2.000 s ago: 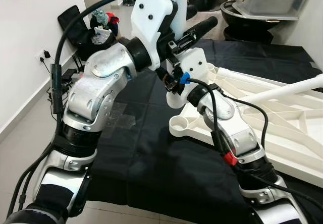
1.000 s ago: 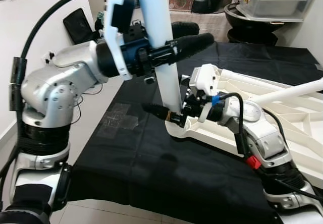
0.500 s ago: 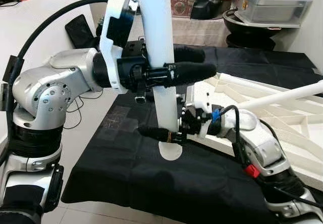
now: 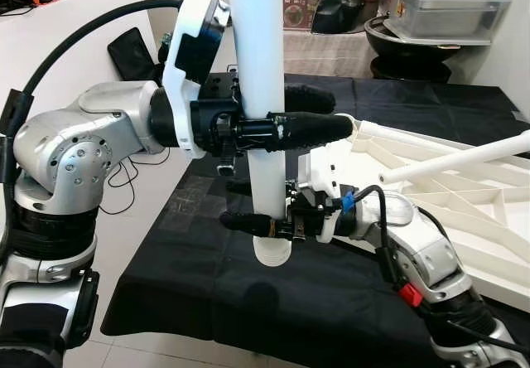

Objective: Building children table

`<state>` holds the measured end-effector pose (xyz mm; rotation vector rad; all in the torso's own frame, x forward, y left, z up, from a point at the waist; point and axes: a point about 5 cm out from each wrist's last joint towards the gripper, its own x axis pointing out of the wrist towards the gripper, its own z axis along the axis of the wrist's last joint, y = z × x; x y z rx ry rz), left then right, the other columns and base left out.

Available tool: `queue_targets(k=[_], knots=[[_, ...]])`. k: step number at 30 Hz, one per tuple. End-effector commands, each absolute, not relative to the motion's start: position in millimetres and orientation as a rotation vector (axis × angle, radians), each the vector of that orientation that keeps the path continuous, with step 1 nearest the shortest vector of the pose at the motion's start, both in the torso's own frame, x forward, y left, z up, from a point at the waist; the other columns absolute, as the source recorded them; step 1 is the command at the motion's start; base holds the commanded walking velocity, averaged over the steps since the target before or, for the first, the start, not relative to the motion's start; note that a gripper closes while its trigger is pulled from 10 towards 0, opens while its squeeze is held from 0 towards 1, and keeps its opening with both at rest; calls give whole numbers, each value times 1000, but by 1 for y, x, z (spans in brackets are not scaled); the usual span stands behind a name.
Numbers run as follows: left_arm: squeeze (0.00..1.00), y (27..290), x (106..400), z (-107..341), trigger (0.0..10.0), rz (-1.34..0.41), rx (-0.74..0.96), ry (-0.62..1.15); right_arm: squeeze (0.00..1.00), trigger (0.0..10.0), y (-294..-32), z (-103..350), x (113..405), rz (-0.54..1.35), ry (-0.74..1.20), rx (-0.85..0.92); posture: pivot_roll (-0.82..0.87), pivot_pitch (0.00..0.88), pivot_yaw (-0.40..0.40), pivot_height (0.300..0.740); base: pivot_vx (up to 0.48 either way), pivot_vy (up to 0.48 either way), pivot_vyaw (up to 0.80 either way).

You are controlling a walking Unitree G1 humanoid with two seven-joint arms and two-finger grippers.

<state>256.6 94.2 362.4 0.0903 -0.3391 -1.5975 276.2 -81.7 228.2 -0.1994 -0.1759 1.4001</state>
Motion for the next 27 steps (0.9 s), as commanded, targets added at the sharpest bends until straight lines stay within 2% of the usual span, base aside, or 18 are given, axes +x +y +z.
queue_targets(k=[1, 11, 15, 20, 26, 27], knots=[[0, 85, 241, 362, 0, -1737, 100, -363, 0, 0, -80, 217, 284, 1330, -73, -213, -58, 0, 13, 740, 0, 0, 0], [0, 87, 241, 362, 0, -1718, 121, -365, 0, 0, -83, 209, 290, 1253, -2, -256, -60, 0, 11, 740, 0, 0, 0], [0, 88, 241, 361, 0, -1698, 152, -365, 0, 0, -84, 198, 296, 1168, 93, -287, -59, 0, 2, 740, 0, 0, 0], [0, 87, 243, 359, 0, -1680, 171, -363, 0, 0, -80, 199, 298, 1136, 147, -231, -59, 0, -10, 740, 0, 0, 0], [0, 87, 244, 359, 78, -1647, 162, -385, 0, 0, -78, 208, 302, 1116, 118, -185, -62, 0, -13, 740, 0, 0, 0], [1000, 89, 247, 361, 10000, -1617, 149, -398, 0, 0, -78, 209, 303, 1107, 107, -183, -63, 0, -12, 740, 0, 0, 0]])
